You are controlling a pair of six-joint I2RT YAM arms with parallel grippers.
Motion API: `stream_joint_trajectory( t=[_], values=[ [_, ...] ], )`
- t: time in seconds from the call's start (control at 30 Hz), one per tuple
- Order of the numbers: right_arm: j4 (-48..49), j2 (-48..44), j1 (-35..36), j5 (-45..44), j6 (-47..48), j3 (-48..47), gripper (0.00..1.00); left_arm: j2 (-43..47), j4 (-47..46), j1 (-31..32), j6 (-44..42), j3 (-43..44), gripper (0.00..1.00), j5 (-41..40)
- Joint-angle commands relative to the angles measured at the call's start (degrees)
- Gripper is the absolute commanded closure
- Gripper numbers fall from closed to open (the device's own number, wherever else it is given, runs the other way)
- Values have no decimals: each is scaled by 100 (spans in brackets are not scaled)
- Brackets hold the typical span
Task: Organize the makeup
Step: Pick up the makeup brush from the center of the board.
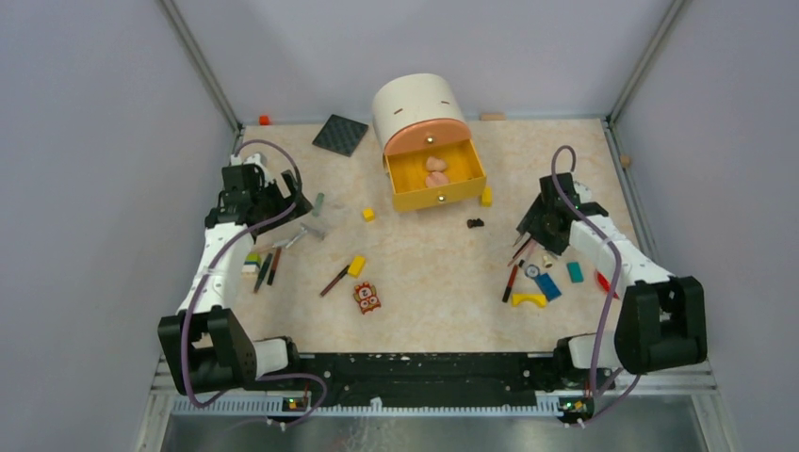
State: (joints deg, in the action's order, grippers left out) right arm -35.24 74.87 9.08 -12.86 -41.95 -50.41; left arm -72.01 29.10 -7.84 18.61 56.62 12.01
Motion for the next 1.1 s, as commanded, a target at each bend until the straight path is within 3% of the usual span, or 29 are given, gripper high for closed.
stream_joint_trajectory(
  t=[0.0,0.2,0.37,0.53,0.87,1.07],
  values=[
    [444,470,-53,419,317,-280,36,112,-285,-29,-58,-29,1,254],
    [643,1071,-52,315,380,-389,56,273,-84,34,-174,104,1,152],
    [551,1279,-53,-123,308,-353,60,527,-160,185,-322,-44,1,-264],
    [507,1316,-54,-382,254,-265,71,511,-188,181,-324,-31,1,-198],
    [751,1538,-98,-288,309,-165,75,485,-256,177,-288,-77,1,25],
    [851,1907,-174,-73,293,-91,84,536,-264,177,-296,-89,1,26]
  ],
)
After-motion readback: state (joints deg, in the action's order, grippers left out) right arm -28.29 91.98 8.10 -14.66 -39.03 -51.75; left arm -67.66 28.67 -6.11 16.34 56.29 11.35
